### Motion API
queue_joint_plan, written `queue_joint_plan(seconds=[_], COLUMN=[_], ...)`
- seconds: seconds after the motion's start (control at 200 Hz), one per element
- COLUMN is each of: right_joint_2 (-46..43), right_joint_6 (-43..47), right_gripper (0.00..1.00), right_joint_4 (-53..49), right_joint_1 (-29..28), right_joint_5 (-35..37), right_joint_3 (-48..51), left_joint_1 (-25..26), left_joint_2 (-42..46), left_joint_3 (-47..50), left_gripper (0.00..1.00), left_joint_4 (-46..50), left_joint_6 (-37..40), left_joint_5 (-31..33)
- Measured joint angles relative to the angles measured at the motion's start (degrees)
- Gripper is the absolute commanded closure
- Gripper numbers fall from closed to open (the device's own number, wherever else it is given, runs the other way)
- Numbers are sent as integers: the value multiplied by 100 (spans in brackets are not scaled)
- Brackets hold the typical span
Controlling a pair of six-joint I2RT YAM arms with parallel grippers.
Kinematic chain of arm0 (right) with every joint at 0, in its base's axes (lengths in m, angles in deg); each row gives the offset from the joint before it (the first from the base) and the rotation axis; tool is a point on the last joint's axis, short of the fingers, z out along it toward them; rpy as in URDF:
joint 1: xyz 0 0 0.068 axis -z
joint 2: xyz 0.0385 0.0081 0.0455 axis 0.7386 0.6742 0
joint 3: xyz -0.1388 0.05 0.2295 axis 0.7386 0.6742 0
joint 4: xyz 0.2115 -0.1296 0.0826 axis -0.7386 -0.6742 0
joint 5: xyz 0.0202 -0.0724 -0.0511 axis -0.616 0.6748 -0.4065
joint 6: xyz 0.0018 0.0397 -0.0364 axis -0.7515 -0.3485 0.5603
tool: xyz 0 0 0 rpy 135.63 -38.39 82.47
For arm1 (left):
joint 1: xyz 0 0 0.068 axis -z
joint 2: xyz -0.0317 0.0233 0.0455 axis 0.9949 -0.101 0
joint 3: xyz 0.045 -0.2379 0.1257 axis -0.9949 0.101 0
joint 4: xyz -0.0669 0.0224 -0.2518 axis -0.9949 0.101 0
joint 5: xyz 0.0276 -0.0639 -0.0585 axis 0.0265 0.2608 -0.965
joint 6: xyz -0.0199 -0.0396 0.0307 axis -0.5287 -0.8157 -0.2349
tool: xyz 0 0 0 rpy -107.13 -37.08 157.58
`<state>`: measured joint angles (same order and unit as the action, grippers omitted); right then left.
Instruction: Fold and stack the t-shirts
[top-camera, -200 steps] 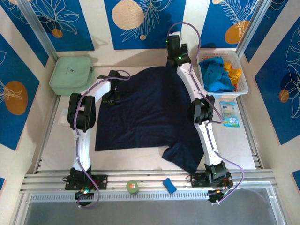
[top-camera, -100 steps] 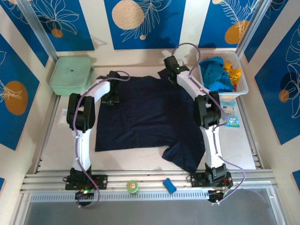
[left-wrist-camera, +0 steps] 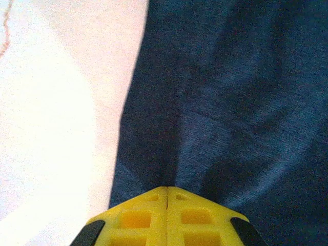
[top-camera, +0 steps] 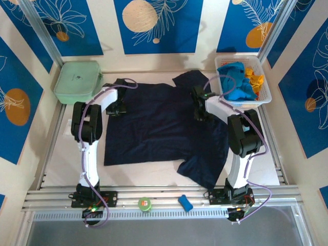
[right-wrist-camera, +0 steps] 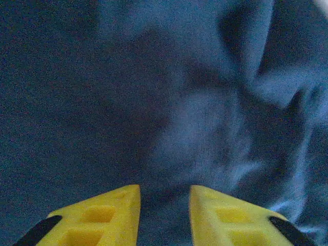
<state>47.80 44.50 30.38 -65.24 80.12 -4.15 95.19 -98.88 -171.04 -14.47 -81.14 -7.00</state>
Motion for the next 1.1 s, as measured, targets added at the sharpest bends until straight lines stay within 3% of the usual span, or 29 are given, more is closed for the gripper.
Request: queue_joint_plan(seconds=[0.29, 0.54, 0.605, 0.68, 0.83, 0.966, 1.101], right_joint_2=[-855, -1392, -1672, -1991, -2503, -2787, -2844], right_joint_6=[-525, -723, -737, -704, -529, -280, -136], right_gripper=[70, 70, 65, 60, 58, 72, 96], right_joint_4=[332, 481, 511, 490, 131, -400, -597], right_joint_1=[251, 417, 522, 623, 719, 741, 748], right_joint_5=[-702, -1067, -1193, -1300, -1322, -1405, -1705], right_joint_3=[811, 1058, 1182, 1255, 1252, 1285, 1705], left_joint_1=[-83, -57, -44, 9, 83, 151, 411], left_joint_2=[83, 28, 48, 166, 929, 2114, 3191], left_joint_3=[55, -1056, -1141, -831, 494, 1530, 2505], left_gripper=[98, 100, 100, 99, 89, 89, 95], left_joint_4=[-133, -44, -170, -402, -501, -352, -299], left_joint_6=[-107, -109, -111, -131, -133, -131, -160], left_joint_5=[-310, -737, -811, -883, -1001, -1108, -1266])
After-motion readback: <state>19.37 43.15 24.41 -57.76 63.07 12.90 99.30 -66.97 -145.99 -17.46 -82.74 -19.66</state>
